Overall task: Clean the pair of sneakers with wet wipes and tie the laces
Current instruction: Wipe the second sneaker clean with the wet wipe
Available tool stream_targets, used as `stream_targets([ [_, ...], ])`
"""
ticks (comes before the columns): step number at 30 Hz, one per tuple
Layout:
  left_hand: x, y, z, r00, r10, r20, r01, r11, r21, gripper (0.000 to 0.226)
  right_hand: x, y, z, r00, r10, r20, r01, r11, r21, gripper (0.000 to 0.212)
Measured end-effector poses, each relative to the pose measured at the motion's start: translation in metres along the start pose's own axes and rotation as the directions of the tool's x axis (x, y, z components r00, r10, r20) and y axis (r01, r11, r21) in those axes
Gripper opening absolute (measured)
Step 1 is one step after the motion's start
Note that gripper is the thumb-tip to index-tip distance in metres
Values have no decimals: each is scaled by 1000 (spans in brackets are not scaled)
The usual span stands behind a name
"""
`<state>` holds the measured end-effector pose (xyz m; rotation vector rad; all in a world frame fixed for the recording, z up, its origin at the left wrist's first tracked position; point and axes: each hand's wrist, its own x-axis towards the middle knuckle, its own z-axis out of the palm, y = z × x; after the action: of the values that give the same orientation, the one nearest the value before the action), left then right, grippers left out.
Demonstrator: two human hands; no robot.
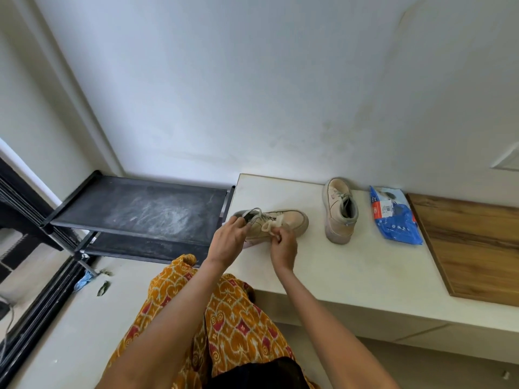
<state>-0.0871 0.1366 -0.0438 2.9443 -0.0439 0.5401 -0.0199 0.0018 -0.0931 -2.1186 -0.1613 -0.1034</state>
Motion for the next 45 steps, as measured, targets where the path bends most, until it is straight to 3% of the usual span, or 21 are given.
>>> stream_targets([
  [2,1,-11,-6,998,58,13,-57,998,-28,28,8,6,-9,999,4,32,-4,1000,8,18],
  [5,9,-40,-10,998,41,43,-37,996,-81,28,35,19,-33,965,241,-105,-238,970,40,21],
  [7,13,-50,-8,994,72,84,-64,993,-96,23,50,24,-39,936,323,-139,-322,946,30,22],
  [10,16,-47,-1,990,97,99,-84,987,-134,20,51,8,-24,948,299,-113,-299,954,20,23],
  [16,3,-35,5,999,31,-25,-36,982,-187,19,14,-33,27,989,116,-89,-109,990,85,27],
  [19,-2,-33,3,999,31,-20,-34,980,-198,18,7,-23,21,1000,-7,-9,8,999,52,26],
  [21,-3,-43,0,995,102,19,-98,981,-168,21,11,-11,6,998,-60,30,60,998,14,22],
  [25,-1,-63,-8,961,227,156,-220,974,-61,39,52,13,-24,956,241,-166,-249,968,-31,26],
  [27,3,-58,-12,955,256,150,-255,967,-27,43,73,22,-34,938,318,-138,-333,936,-112,29],
  [30,9,-36,-10,944,298,140,-294,955,-46,44,83,20,-30,932,359,-36,-360,917,-169,26],
  [35,19,-18,-5,947,308,93,-299,949,-94,40,51,2,2,917,397,-27,-397,918,7,25],
  [39,19,-14,0,964,258,63,-249,962,-115,38,9,12,9,943,315,109,-328,935,137,24],
  [41,16,-16,1,965,255,55,-247,961,-122,39,9,18,-1,951,271,147,-289,950,117,19],
  [45,25,-29,0,964,261,54,-250,955,-160,30,55,17,-22,927,373,-44,-365,922,127,22],
])
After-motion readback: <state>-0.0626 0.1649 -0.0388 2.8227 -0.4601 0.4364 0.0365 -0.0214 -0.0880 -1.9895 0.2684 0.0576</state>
